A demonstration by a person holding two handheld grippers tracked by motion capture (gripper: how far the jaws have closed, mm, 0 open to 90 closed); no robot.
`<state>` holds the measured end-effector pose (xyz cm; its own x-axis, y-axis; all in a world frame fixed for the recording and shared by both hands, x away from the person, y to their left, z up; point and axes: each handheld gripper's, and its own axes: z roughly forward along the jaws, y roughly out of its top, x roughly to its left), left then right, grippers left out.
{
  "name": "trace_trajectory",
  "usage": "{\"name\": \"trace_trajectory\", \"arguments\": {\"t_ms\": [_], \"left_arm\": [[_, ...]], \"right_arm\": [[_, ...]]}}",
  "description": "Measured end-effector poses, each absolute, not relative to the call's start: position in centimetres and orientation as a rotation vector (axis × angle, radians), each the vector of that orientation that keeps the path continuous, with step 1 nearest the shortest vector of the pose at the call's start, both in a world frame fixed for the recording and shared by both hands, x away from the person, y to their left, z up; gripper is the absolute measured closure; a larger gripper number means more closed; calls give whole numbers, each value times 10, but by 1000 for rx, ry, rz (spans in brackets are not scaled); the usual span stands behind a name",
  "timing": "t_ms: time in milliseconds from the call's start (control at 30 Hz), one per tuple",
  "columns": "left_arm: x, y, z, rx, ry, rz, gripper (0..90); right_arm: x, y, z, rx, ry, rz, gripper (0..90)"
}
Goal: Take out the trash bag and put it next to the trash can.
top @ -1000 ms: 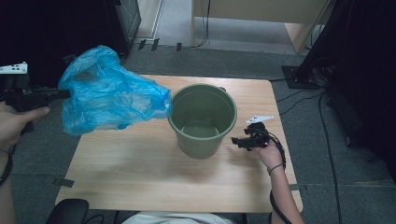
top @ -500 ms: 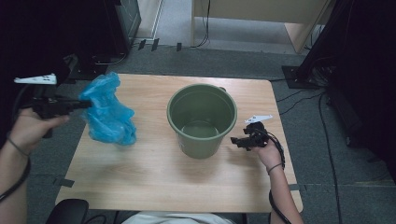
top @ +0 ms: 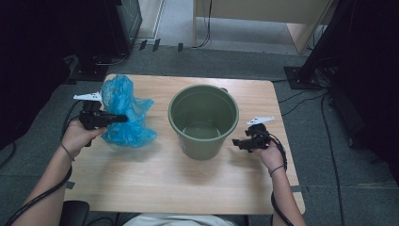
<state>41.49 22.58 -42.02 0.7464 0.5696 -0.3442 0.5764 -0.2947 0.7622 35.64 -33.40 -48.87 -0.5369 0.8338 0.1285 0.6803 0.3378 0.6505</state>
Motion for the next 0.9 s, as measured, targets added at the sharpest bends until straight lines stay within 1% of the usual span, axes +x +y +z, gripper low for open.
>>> {"name": "trace_trajectory", "arguments": {"t_ms": [133,333,533,567,667,733,900], "left_arm": [[418,221,-431,1953,903,25,891],[422,210,-453,1942,965,20,882],[422,207,-463,1922,986,71,875],[422,206,-465,1931,981,76,867],[425,203,-470,1980,974,58,797],[426,202,-473,2003,971,68,804],[426,208,-475,1955,1007,43,780]], "right_arm": [[356,-333,-490,1368,2373,984,230],[356,-329,-493,1376,2360,1002,230],[355,-327,-494,1369,2366,991,230],[355,-327,-495,1370,2365,988,230],[356,-327,-497,1369,2366,985,230],[356,-327,-498,1380,2368,996,230],[357,-326,-500,1396,2367,993,230]]}}
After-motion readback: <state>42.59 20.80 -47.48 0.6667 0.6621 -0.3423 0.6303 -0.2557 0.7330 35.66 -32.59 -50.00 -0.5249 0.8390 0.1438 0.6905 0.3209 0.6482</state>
